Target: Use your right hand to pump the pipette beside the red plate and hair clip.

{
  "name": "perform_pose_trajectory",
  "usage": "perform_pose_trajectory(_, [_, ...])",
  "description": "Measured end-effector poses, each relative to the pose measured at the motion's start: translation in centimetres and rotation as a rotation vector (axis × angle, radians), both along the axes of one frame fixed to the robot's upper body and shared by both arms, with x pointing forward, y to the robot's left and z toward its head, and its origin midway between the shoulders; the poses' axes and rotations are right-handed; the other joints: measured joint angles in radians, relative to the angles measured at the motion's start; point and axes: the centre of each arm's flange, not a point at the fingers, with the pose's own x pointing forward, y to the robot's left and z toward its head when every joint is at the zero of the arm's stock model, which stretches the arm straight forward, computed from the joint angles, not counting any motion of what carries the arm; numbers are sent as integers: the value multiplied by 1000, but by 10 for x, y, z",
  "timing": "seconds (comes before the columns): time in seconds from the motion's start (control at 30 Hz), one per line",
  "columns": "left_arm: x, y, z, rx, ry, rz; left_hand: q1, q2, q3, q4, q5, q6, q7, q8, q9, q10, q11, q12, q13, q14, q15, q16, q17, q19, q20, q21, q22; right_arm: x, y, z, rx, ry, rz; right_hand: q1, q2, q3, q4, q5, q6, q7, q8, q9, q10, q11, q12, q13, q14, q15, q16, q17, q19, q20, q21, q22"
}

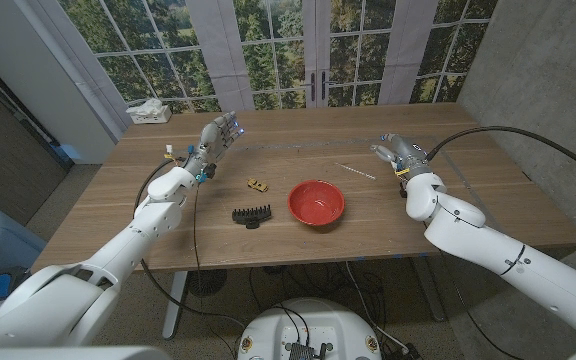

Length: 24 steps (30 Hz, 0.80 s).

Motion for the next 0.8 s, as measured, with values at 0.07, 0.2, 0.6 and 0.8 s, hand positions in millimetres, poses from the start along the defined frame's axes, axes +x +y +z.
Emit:
perform_pose_trajectory(0.07, [0, 0, 0, 0, -1, -1, 0, 0, 0, 0, 0, 1, 1, 0, 0, 0, 0, 0, 0, 2, 1, 0, 0, 0, 0, 0, 0, 0, 1, -1, -8, 13, -8, 0, 0, 0, 0, 0, 5, -5, 0, 0, 3, -3, 0, 0, 0, 0, 0, 0, 4, 4, 0, 0])
perform_pose_trajectory(0.2, [-1, 0, 0, 1, 1, -2, 0, 0, 4, -4, 0, 2, 2, 0, 0, 0, 0, 0, 0, 2, 1, 0, 0, 0, 0, 0, 0, 0, 3, 0, -24, 36, -19, 5, 5, 0, 0, 0, 4, -5, 0, 0, 3, -3, 0, 0, 0, 0, 0, 0, 14, 0, 0, 0])
perform_pose_trajectory(0.6, [-2, -1, -2, 2, 5, -4, 4, 4, 4, -4, 0, 6, 6, 0, 0, 0, 0, 0, 0, 5, 5, 0, 0, 0, 0, 0, 0, 4, 9, -2, -71, 111, -63, 26, 3, 3, -2, 7, 13, -7, 0, 0, 7, -7, 0, 0, 9, -9, 0, 3, 21, -7, 0, 0])
perform_pose_trajectory(0.8, [-2, 0, -3, 2, 6, -2, 4, 4, 4, -4, 0, 9, 2, 0, 0, 0, 0, 0, 0, 5, 5, 0, 0, 3, -3, 0, 0, 6, 16, -3, -101, 127, -82, 55, 5, 11, -3, 6, 44, -16, 4, 0, 18, -18, 0, 0, 21, -21, 12, 2, 44, -15, 0, 0])
